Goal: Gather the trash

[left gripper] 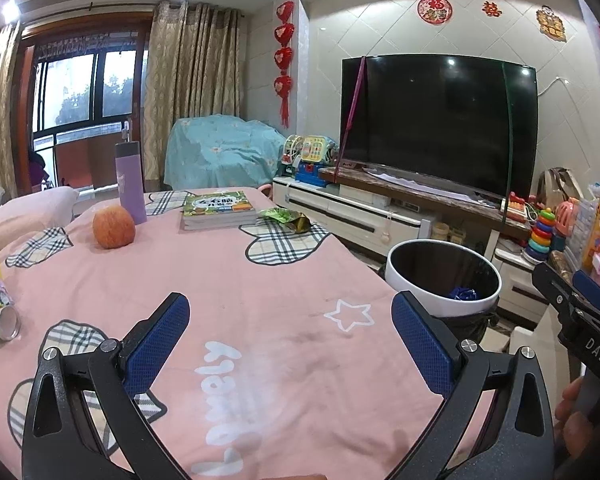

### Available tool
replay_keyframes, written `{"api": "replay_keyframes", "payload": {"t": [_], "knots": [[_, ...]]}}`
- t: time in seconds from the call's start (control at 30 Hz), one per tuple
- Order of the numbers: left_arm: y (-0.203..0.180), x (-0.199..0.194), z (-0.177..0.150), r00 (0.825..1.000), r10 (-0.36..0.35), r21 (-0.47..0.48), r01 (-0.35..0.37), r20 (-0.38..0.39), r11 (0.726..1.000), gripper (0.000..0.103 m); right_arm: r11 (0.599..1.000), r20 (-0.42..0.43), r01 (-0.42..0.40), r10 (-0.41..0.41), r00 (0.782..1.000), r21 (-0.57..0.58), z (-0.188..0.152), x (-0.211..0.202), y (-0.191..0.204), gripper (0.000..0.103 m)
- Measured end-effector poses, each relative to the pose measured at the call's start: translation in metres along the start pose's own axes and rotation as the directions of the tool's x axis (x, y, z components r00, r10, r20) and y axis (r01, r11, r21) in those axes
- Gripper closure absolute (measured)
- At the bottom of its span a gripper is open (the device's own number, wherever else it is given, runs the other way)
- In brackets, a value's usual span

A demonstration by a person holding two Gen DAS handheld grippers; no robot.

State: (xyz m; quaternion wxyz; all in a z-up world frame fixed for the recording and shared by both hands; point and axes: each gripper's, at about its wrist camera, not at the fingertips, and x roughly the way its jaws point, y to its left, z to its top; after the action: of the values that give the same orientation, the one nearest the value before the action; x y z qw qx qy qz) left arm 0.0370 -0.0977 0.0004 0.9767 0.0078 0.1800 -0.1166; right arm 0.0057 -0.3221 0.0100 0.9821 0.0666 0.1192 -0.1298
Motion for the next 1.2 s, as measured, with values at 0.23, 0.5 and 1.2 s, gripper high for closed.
{"api": "replay_keyframes", "payload": {"t": [0.23, 0.5, 1.2], "knots": [[-0.0019, -0.0035, 0.0010, 1.000, 0.003, 0.007, -0.003, 0.012, 1.000, 0.000, 1.000, -0.001, -0.002, 0.002, 1.000, 0.002, -0.0002, -0.0002, -0.0009, 0.000], [-0.0040, -0.0057, 0.0010, 1.000, 0.011, 0.014, -0.011, 0.020, 1.000, 0.000, 1.000, -0.003, -0.009, 0.009, 1.000, 0.017, 0.0008, -0.0021, -0.0002, 0.000], [-0.0039, -0.0073, 0.0007, 1.000, 0.011, 0.019, -0.012, 0.025, 1.000, 0.000, 0.999, -0.002, -0.021, 0.021, 1.000, 0.027, 0.0022, -0.0046, 0.0008, 0.000]]}}
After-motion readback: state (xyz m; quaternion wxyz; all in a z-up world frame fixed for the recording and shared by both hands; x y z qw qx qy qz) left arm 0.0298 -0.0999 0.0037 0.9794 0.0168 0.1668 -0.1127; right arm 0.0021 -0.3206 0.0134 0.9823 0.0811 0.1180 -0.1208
